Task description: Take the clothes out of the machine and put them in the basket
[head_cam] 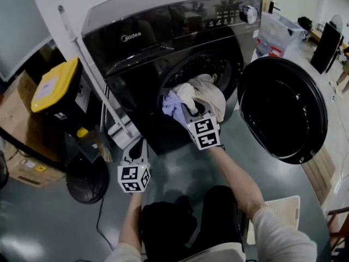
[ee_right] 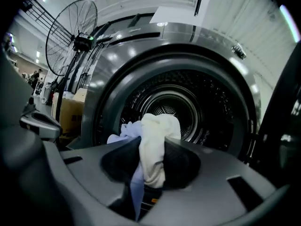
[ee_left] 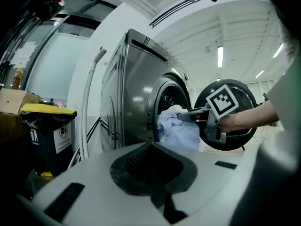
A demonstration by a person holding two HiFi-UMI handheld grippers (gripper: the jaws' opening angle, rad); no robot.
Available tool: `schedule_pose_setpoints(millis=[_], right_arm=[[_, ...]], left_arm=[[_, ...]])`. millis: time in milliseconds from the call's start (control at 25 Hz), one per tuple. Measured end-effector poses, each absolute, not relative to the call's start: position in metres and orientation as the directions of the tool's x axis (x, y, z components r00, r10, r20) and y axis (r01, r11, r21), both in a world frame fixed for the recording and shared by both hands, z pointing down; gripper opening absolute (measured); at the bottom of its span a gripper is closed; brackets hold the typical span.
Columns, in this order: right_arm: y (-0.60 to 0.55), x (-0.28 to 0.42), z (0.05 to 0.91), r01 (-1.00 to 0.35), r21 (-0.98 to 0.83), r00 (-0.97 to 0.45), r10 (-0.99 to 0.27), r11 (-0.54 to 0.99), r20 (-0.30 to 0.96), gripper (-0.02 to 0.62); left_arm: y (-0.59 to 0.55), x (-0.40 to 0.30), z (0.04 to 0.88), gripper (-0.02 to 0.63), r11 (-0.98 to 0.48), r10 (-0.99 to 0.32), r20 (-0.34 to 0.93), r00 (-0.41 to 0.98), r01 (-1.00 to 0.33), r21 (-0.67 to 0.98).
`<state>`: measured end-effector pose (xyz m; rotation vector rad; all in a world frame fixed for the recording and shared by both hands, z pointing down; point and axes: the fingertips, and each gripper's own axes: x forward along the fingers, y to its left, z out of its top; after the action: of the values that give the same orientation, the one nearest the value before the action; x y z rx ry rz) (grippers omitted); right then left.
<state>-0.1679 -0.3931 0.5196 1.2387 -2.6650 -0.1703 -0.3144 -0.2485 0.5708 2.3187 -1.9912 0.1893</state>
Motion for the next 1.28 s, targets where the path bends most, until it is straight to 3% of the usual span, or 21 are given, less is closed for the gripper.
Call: schedule_pose_setpoints(millis=[600,1280], right_arm=[[-0.337,-0.07,0.45,-0.821,0.159,-0.552,-0.833,0.548,0.022,0.13],[-0.262,0.083,0.488,-0.93,0.134,-0.331,-0.939,0.342,0.096,0.123]], left_arm=[[-0.25,-0.268,0.539,0.02,-0.248,-0.964,0.104,0.246,-0.969,-0.002],[-0.278,-0.163,0.543,0.02,-0.443,-0.89,0.11,0.443,-0.896,0.026]])
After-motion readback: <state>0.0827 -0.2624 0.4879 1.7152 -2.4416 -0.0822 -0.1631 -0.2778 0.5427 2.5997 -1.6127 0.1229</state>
